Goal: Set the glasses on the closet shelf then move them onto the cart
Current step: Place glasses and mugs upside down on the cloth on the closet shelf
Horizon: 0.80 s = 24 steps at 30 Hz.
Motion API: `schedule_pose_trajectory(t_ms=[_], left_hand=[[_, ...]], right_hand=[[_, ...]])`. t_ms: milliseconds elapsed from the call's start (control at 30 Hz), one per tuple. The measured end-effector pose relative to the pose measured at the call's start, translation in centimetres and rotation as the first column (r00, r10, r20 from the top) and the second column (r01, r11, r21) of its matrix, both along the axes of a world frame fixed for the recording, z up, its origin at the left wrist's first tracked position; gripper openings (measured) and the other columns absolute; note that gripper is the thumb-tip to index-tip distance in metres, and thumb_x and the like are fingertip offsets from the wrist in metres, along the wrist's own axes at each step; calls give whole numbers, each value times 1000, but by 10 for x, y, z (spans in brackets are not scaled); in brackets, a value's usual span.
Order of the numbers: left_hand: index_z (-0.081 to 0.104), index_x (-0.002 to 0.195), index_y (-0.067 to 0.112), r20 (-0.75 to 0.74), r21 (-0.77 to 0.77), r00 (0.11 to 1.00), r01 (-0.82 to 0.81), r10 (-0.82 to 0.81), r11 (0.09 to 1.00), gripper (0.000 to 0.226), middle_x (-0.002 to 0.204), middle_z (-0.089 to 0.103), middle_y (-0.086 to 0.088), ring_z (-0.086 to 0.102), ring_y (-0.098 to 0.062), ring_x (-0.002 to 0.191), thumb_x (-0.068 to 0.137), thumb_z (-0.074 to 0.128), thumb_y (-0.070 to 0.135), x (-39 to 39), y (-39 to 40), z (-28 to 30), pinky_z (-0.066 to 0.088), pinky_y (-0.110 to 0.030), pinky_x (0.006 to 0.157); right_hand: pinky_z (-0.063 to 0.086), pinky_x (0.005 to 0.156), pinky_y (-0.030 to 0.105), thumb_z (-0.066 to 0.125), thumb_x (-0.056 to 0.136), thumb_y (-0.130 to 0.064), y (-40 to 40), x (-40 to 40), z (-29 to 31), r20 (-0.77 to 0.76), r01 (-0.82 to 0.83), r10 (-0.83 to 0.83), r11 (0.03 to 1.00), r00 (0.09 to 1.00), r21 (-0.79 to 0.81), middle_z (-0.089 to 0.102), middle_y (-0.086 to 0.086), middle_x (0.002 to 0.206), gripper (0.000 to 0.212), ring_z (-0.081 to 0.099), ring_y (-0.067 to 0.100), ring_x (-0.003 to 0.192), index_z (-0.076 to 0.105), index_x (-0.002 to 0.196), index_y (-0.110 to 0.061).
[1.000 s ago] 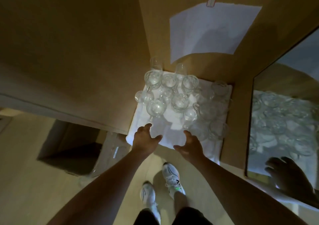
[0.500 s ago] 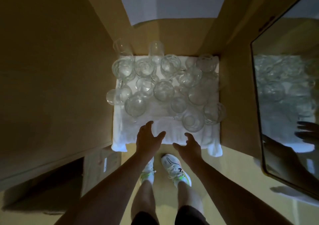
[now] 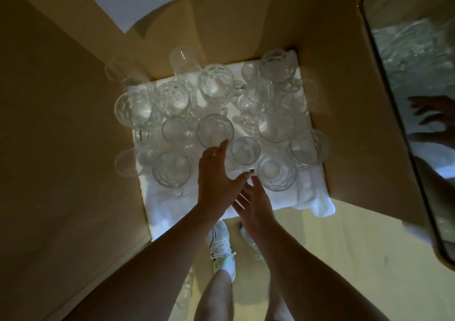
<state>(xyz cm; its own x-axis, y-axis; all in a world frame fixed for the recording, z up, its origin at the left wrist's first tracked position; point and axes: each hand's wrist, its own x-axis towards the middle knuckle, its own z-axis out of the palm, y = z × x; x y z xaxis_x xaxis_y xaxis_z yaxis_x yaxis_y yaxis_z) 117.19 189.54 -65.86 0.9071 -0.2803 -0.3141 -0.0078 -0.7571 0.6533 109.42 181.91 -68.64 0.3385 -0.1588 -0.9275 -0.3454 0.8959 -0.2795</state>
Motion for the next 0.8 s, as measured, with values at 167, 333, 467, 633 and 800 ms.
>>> schedule_pose_trajectory(t_ms=[167, 333, 467, 633, 800], left_hand=[[45, 150, 25, 2, 53, 997, 73, -73, 996, 92, 139, 47, -8, 43, -24, 132, 72, 85, 54, 12, -6, -11, 33, -25, 98], [47, 148, 29, 6, 68, 995, 98, -98, 993, 90, 137, 45, -6, 47, -22, 128, 71, 85, 57, 21, -8, -15, 38, -25, 93], [47, 148, 32, 21, 72, 994, 109, -111, 991, 89, 135, 45, -6, 50, -21, 125, 72, 84, 57, 24, -9, -13, 40, -25, 88], [57, 137, 26, 59, 40, 995, 74, -76, 996, 82, 129, 53, -3, 54, -22, 120, 67, 88, 55, 19, -5, -9, 46, -30, 89], [60, 128, 18, 107, -2, 993, 50, -50, 999, 80, 127, 60, -1, 59, -25, 110, 62, 90, 54, 5, 7, 1, 50, -36, 90]], right_hand=[[48, 107, 51, 61, 97, -22, -1, 7, -7, 12, 169, -171, 980, 985, 108, 69, 16, 125, 18, 66, 31, 117, 69, 112, -16], [45, 109, 52, 61, 96, -20, -2, 9, -9, 10, 206, -211, 963, 977, 175, 67, 13, 129, 25, 64, 31, 119, 69, 120, -19], [45, 109, 51, 65, 94, -21, -3, 6, -5, 16, 229, -235, 958, 972, 171, 67, 11, 129, 30, 62, 31, 122, 70, 124, -21], [45, 109, 50, 68, 91, -18, -8, -5, 7, -17, 226, -227, 959, 974, 168, 65, 15, 128, 28, 61, 35, 121, 72, 119, -16], [51, 101, 45, 65, 93, -14, -12, -25, 14, -72, 183, -175, 974, 982, 137, 62, 23, 130, 18, 63, 37, 117, 64, 110, -6]])
